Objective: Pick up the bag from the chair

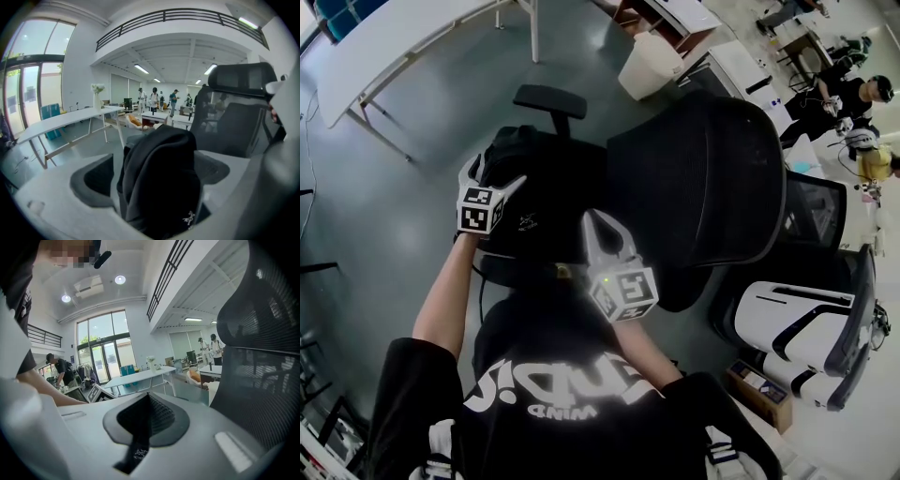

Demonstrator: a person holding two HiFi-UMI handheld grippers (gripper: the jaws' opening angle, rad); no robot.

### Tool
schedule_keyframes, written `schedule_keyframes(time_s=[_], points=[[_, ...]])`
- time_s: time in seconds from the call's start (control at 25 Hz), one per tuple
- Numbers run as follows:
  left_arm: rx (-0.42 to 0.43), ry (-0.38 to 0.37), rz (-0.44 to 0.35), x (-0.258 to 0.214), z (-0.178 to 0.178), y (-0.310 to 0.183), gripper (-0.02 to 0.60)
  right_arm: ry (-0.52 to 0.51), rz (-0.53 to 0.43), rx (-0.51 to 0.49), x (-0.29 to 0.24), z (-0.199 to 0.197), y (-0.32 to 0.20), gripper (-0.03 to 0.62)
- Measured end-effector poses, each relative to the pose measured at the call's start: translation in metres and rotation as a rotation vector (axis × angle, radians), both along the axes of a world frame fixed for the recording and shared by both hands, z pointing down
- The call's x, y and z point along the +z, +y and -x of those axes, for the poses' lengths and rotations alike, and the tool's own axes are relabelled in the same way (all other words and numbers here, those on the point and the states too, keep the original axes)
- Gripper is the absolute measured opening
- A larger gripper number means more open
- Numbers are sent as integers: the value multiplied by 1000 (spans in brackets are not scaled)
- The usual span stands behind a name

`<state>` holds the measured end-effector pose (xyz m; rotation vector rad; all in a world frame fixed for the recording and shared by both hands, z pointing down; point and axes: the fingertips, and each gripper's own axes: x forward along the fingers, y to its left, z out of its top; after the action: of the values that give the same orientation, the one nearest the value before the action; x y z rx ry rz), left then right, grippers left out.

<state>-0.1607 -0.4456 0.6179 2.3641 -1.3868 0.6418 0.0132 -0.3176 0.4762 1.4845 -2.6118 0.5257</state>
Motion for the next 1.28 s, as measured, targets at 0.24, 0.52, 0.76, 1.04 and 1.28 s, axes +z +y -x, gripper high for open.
schedule_keyframes(time_s=[0.24,0.52,0.76,1.04,1.28], points=[[24,-23,81,40,-6,-23,529,4,32,10,11,-9,-4,2],[-17,-37,146,64,-3,-30,398,-3,68,26,16,-15,-7,2],[4,-61,162,66,-2,-20,131,0,73,34,18,-17,-7,2],[17,8,207,67,-17,0,54,-4,78,45,24,-18,-3,2],[12,95,203,46,-26,12,40,1,78,58,22,-20,-1,2]])
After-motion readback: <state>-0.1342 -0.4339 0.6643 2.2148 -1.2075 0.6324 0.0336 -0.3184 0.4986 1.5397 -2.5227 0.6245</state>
